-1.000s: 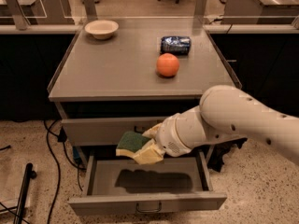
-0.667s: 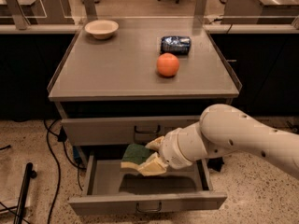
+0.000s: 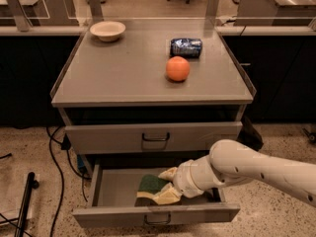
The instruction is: Place sponge into middle drawer
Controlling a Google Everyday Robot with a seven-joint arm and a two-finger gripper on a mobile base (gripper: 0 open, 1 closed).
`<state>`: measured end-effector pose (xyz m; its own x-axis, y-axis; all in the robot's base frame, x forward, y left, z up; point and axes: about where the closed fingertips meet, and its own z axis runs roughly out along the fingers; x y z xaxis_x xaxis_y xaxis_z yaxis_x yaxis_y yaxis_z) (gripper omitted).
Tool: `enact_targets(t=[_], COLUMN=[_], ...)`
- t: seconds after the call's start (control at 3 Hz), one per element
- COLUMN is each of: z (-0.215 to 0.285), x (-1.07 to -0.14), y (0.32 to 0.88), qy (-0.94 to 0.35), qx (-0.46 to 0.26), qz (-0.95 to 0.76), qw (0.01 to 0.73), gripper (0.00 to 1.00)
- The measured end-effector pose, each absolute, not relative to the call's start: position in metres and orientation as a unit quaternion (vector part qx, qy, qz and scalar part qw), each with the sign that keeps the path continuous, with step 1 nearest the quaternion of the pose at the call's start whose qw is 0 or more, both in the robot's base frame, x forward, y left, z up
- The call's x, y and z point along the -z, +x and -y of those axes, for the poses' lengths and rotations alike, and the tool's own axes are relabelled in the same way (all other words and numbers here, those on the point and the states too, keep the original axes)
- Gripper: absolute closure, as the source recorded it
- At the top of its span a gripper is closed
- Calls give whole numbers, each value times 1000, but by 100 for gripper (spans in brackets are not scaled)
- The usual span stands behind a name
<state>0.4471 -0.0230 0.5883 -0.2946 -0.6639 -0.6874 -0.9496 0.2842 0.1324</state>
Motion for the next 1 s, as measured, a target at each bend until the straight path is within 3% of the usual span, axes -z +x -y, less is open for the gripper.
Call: enact_targets(t=[0.33, 1.0], z=[21, 36], x=[-574, -532], y=[442, 453], qy=[-527, -548], qx=[-286, -248], qz=[-759, -754], qw=[254, 263], gripper=[100, 100])
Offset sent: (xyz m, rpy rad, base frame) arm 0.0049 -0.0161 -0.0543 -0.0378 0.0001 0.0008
